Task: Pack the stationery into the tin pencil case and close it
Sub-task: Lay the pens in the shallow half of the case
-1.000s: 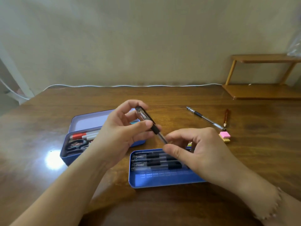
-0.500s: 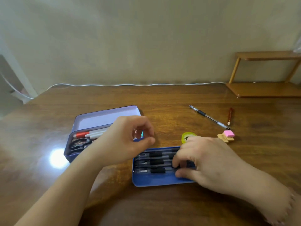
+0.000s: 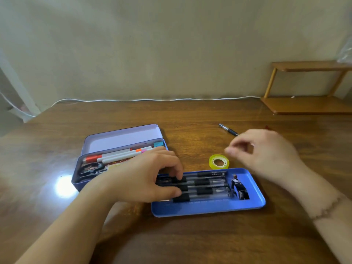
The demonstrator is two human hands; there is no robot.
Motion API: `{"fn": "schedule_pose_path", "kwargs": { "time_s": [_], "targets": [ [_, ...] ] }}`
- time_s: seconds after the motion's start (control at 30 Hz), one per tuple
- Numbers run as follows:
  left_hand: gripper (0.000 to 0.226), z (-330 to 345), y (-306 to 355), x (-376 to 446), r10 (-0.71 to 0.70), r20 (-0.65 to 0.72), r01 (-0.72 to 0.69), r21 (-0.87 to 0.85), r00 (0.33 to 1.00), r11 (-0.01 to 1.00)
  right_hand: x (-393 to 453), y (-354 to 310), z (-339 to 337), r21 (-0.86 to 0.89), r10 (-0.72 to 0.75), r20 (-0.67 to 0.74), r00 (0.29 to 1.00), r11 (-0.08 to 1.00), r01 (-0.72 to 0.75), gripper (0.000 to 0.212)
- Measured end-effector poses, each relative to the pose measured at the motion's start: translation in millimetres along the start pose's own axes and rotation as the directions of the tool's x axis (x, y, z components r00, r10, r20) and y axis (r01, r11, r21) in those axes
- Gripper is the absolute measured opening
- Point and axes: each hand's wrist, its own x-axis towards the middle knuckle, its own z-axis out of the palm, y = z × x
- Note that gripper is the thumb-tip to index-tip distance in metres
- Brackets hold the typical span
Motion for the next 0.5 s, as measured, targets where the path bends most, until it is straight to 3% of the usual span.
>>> {"fn": "schedule_pose_path", "kwargs": {
  "time_s": [0.1, 0.2, 0.27, 0.37, 0.43, 0.5],
  "targets": [
    [0.013, 2, -2, 1, -0.016, -0.132, 0.015, -0.014, 0.991, 1.000, 18, 37, 0, -0.204, 0.319, -0.074, 0.945, 0.923, -0.327, 0.027],
    [0.007, 5, -1, 4, -0.079, -0.311, 0.078, -0.016, 0.947, 0.997, 27, 49, 11, -0.239, 0.491, -0.009, 0.871, 0.845, -0.479, 0.027],
    [0.005, 6, -1, 6, -0.115, -0.412, 0.115, -0.025, 0.904, 0.993, 30, 47, 12, -0.219, 0.527, -0.036, 0.849, 0.825, -0.521, 0.021],
    [0.011, 5, -2, 7, -0.181, -0.507, 0.162, -0.081, 0.843, 0.983, 26, 35, 5, -0.097, 0.367, -0.173, 0.914, 0.917, -0.387, 0.015],
    [0.027, 3, -3, 6, -0.232, -0.526, 0.189, -0.135, 0.818, 0.973, 18, 14, 1, 0.126, 0.151, -0.312, 0.938, 0.985, -0.116, 0.012],
    [0.042, 2, -2, 7, -0.296, -0.512, 0.157, -0.297, 0.806, 0.942, 5, -22, -2, 0.296, -0.033, -0.379, 0.925, 0.943, 0.155, 0.010]
  ]
}}
